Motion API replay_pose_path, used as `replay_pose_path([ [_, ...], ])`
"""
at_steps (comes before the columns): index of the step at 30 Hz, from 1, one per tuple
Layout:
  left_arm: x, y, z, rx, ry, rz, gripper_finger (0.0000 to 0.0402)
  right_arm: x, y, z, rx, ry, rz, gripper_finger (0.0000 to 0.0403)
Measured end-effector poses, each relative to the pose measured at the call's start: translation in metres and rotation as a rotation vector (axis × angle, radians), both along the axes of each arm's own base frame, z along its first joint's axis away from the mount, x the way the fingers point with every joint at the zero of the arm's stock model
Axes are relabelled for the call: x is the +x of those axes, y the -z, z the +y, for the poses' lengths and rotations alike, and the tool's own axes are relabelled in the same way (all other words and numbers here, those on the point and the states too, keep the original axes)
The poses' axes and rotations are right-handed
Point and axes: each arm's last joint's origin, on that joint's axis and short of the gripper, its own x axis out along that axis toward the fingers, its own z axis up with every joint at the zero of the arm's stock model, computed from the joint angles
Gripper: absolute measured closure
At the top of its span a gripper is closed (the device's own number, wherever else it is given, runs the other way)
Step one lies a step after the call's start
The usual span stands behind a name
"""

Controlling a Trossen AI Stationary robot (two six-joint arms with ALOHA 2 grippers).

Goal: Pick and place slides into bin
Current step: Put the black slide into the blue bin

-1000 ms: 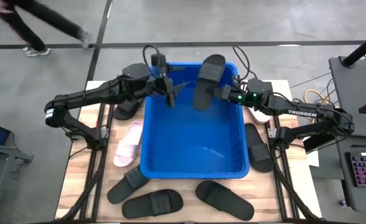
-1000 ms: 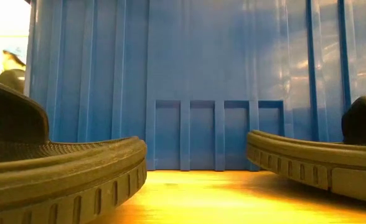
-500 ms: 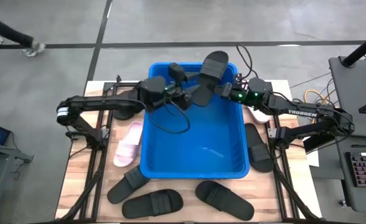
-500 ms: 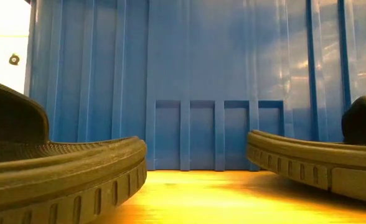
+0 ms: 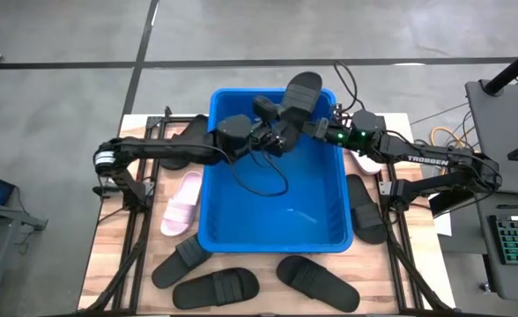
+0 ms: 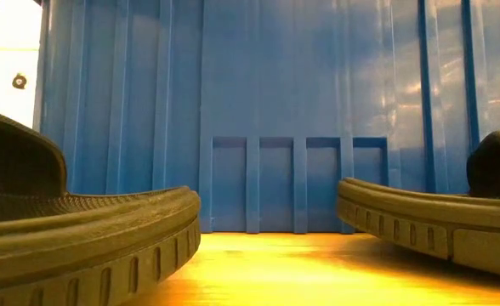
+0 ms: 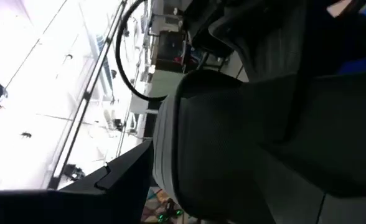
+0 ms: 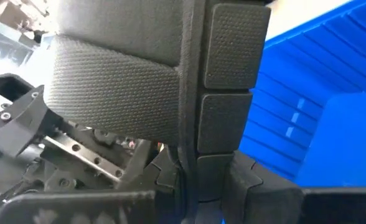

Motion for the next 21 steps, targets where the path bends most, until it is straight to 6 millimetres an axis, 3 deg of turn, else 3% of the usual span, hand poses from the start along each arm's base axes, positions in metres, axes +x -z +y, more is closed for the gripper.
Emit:
replay_pose_path([
  [9,0.011,0.002,0.002,0.179,-0.108,0.004,0.0148,-0.001,-0.001,-0.001,-0.009,0.017,-0.003,0.0347],
  [21,0.004,-0.007,-0.005,0.121,-0.160,-0.059,0.0148,-0.001,0.000,0.000,-0.002,-0.008,0.010,0.0348],
])
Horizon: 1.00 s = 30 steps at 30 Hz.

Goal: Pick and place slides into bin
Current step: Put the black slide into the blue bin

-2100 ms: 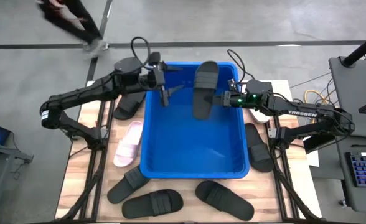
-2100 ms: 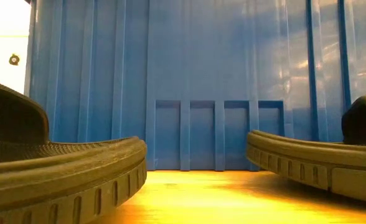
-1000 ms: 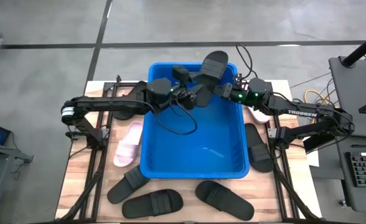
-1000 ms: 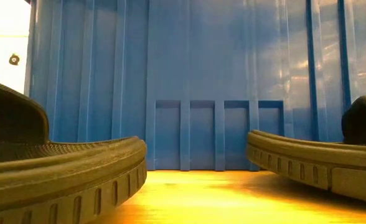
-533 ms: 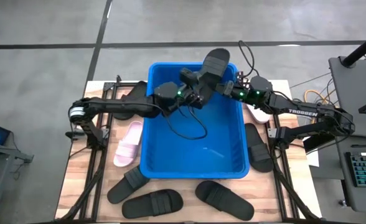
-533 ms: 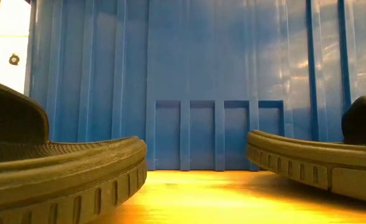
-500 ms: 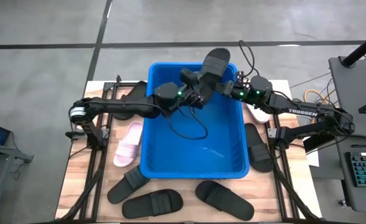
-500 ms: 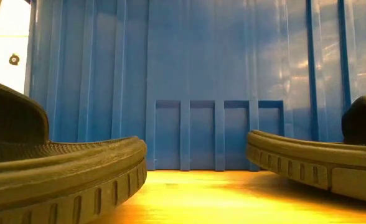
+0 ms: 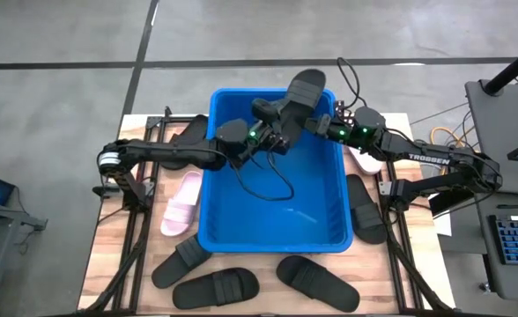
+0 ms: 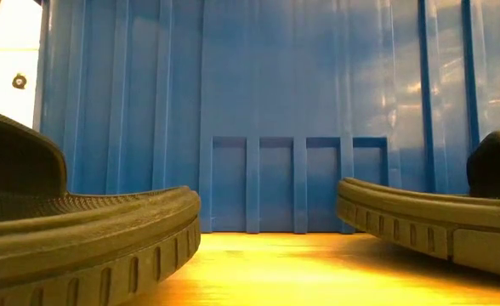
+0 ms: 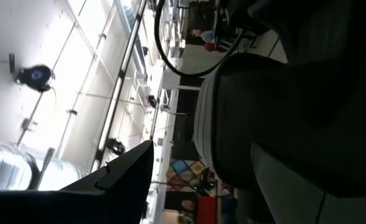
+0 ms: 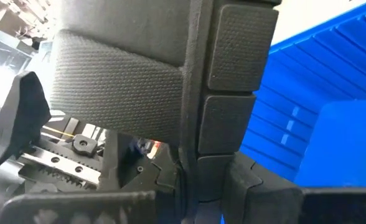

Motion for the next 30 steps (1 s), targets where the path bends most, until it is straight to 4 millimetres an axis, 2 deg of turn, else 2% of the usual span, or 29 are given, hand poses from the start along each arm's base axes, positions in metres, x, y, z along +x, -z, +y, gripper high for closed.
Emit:
replay_pose_path([
  [11,-0.002,0.000,-0.012,-0.033,-0.030,-0.007,0.0148,-0.002,0.004,-0.005,-0.031,0.007,0.041,0.0348],
  [21,-0.006,-0.007,-0.014,-0.035,-0.026,-0.014,0.0148,-0.001,0.004,-0.006,-0.030,0.015,0.036,0.0348],
  [30,-0.004,-0.004,-0.014,-0.022,0.023,0.007,0.0148,0.000,0.003,-0.002,-0.029,-0.012,0.025,0.0348],
])
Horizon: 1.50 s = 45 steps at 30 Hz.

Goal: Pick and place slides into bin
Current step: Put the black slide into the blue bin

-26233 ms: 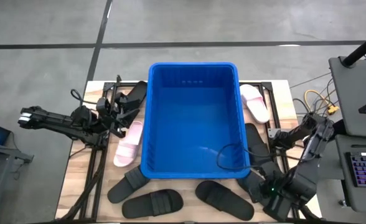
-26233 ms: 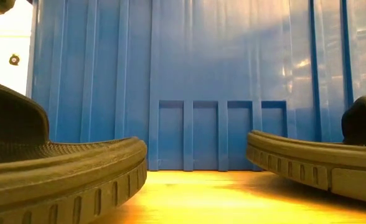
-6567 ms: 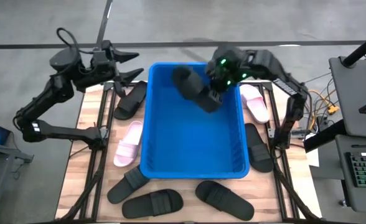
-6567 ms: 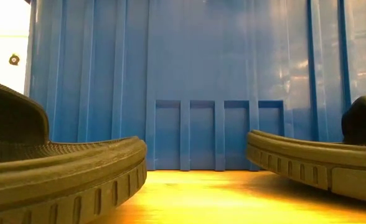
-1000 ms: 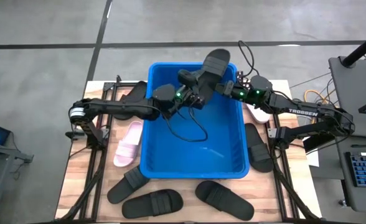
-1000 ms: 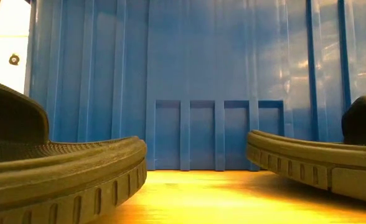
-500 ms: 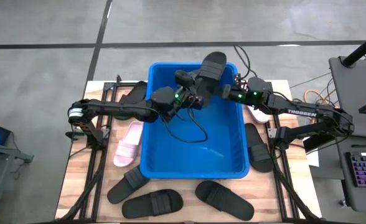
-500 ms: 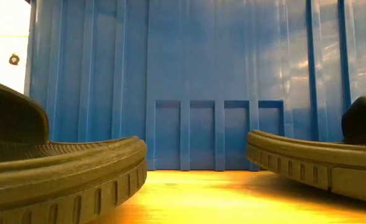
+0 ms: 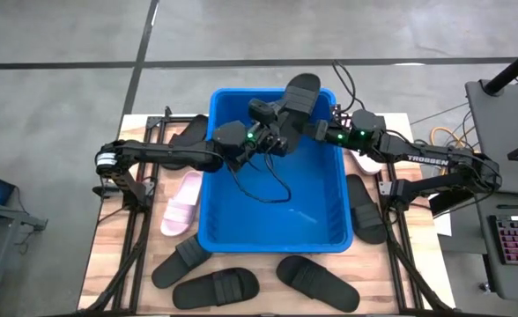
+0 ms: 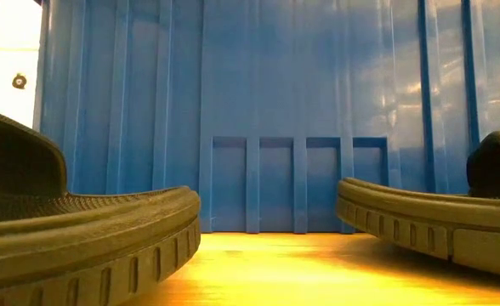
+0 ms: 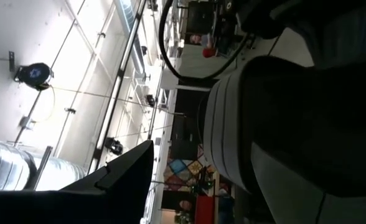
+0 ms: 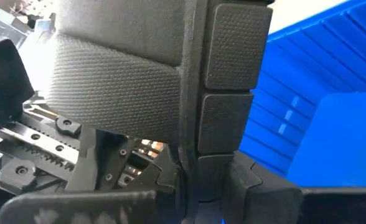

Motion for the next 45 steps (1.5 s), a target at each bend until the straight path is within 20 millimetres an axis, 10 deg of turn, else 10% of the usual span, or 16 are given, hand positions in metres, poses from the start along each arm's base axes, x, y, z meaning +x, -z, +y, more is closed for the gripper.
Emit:
replay_pose_path([
  [34,0.001,0.003,0.007,0.002,0.008,0.010,0.0151,0.010,-0.003,0.037,0.032,-0.106,-0.034,0.0350],
  [45,0.001,0.004,0.007,-0.004,0.009,0.006,0.0271,0.011,-0.004,0.043,0.022,-0.138,-0.039,0.0350],
])
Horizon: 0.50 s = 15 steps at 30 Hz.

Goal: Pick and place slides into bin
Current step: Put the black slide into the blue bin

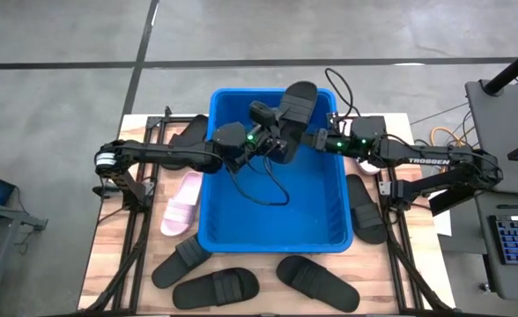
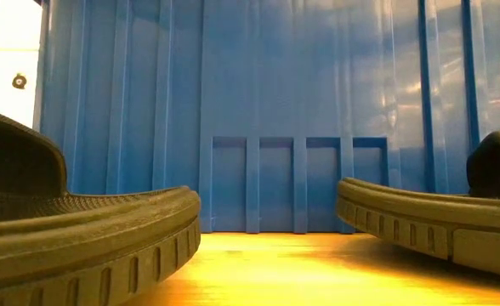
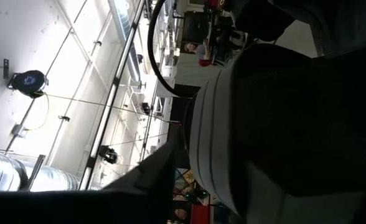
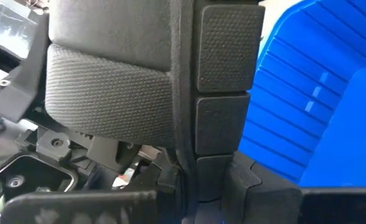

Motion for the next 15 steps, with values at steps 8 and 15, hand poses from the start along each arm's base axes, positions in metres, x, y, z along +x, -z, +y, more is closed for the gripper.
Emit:
replay_pose_path([
  [8,-0.0001,0.0000,0.0002,-0.060,0.003,-0.057,0.0393,-0.0002,-0.0010,0.0008,-0.017,-0.009,-0.004,0.0350],
  [15,-0.0009,-0.0006,0.0008,-0.067,-0.025,-0.069,0.0399,-0.0007,-0.0015,0.0003,-0.057,-0.005,0.003,0.0342],
])
